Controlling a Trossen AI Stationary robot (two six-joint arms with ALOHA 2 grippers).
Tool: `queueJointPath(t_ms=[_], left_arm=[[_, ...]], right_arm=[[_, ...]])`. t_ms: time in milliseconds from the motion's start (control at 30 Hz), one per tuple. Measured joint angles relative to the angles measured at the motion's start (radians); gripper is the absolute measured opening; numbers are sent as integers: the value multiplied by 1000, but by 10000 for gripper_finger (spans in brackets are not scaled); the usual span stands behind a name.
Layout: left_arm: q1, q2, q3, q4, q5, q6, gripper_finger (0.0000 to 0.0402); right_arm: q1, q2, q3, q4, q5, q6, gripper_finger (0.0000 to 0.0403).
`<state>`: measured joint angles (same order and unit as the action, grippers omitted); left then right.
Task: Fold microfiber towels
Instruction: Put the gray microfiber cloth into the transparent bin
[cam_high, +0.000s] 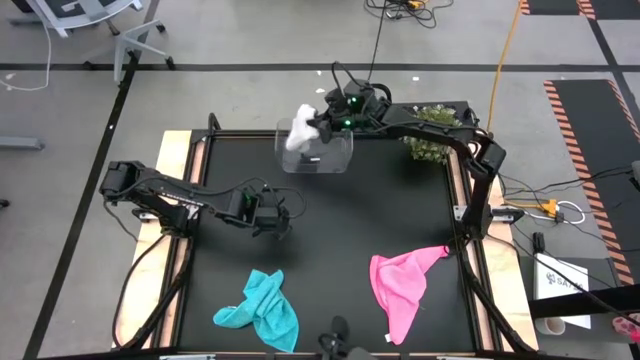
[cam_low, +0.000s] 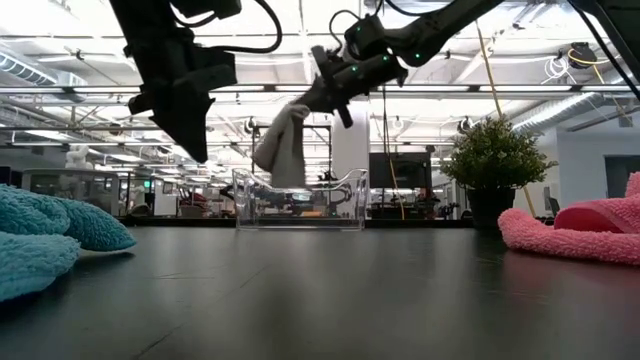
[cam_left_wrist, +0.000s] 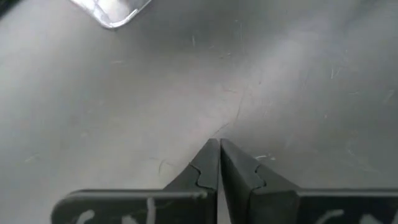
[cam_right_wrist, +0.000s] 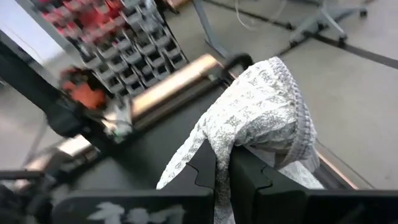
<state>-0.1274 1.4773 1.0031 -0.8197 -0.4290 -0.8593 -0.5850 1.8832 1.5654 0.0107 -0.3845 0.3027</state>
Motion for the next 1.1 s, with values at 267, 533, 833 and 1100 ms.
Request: queueJointPath(t_ms=[267, 533, 833, 1100], left_arm=[[-7, 0, 0, 0, 9, 1, 26], [-7, 0, 0, 1, 10, -7, 26], [-7, 0, 0, 3, 13, -11, 26], [-7, 0, 0, 5, 13, -14, 26]], right_arm=[[6, 2, -1, 24, 45, -9, 7], [36, 78, -1, 126, 43, 55, 7], [44, 146, -1, 168, 40, 100, 7], [43, 145, -1, 240, 42, 120, 7]])
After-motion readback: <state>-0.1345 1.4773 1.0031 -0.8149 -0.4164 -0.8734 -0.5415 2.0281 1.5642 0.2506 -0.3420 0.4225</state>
